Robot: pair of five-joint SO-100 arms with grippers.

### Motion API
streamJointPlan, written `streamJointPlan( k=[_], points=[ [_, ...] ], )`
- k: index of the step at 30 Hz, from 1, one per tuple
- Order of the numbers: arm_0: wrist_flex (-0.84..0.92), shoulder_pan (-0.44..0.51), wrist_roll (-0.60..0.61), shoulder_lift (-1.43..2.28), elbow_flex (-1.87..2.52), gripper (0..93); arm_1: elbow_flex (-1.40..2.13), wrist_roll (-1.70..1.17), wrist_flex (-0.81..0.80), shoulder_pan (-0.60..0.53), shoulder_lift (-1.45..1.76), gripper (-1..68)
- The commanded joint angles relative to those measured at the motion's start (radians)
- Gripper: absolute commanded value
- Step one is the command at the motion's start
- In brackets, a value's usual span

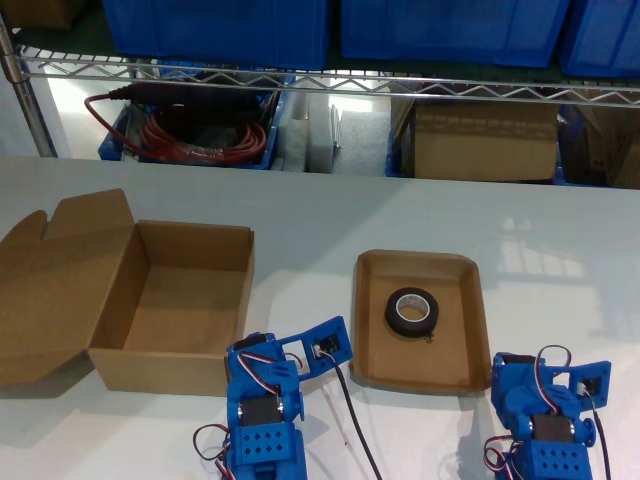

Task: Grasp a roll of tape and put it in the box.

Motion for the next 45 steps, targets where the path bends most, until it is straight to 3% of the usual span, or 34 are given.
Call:
streamJointPlan(
  k=[1,23,25,30,39,45],
  points=[
    [0.002,0.011,0.005,0.018,0.025,0.0,0.014,0.003,-0.005,-0.003,0.006,0.3],
    [0.002,0.034,0.028,0.020,0.025,0.3,0.014,0.003,-0.005,-0.003,0.006,0.3],
    [-0.009,0.049,0.037,0.018,0.014,7.4,0.014,0.003,-0.005,-0.003,0.006,0.3],
    [-0.020,0.164,0.146,-0.186,-0.199,26.8,0.014,0.003,-0.005,-0.003,0.006,0.3],
    [0.069,0.414,0.302,-0.904,-0.755,31.3,0.014,0.003,-0.005,-0.003,0.006,0.3],
    [0.155,0.506,0.357,-1.267,-1.065,31.4,0.014,0.003,-0.005,-0.003,0.006,0.3]
  ],
)
